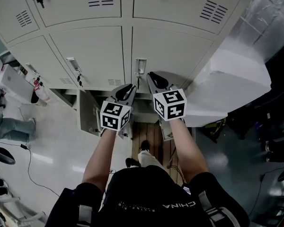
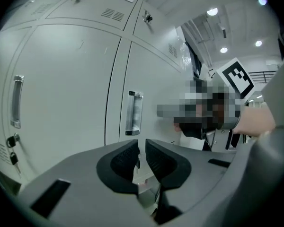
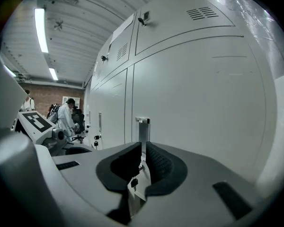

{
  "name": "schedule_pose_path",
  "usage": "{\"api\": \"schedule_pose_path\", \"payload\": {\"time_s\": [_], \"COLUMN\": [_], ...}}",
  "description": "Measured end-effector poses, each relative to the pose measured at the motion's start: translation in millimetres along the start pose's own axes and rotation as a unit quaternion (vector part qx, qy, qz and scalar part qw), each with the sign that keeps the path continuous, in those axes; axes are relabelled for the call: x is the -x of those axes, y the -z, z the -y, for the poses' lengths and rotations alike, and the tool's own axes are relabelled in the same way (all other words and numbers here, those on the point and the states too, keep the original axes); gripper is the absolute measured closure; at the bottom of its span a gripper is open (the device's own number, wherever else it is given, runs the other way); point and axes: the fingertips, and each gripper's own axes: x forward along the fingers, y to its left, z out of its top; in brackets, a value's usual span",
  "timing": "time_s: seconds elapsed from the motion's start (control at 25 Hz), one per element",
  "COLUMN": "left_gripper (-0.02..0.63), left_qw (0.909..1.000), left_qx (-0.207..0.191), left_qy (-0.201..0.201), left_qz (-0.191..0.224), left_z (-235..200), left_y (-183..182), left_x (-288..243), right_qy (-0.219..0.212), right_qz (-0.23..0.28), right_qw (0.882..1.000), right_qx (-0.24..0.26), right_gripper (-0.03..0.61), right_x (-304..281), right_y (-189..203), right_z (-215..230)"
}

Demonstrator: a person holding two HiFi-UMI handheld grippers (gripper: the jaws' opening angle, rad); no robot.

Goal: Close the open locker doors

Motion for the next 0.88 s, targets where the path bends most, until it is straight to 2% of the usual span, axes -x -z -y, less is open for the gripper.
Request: {"api": "schedule_pose_path", "payload": {"time_s": [0.16,0.28,0.52,0.72,0.88], "left_gripper": [0.581,0.591,0.594,0.594,0.594], "left_qw": [0.9986,0.9972,0.9979,0.9986,0.9987], "left_qx": [-0.053,-0.073,-0.05,-0.025,-0.029], "left_qy": [0.004,0.014,0.04,0.045,0.041], "left_qz": [0.003,0.004,0.011,0.013,0.011], "left_z": [14,26,45,63,83], "left_y": [-4,-4,2,15,21], "left_x": [18,30,48,61,75], "right_qy": [0.003,0.005,0.004,0.004,0.0], "right_qz": [-0.012,-0.022,-0.039,-0.042,-0.037], "right_qw": [1.0,1.0,0.999,0.999,0.999], "right_qx": [0.0,-0.007,-0.007,-0.012,-0.009], "right_gripper": [0.528,0.528,0.529,0.529,0.529], "right_x": [19,35,65,89,118], "right_y": [10,19,39,49,50], "right_z": [-10,-15,-26,-29,-33]}}
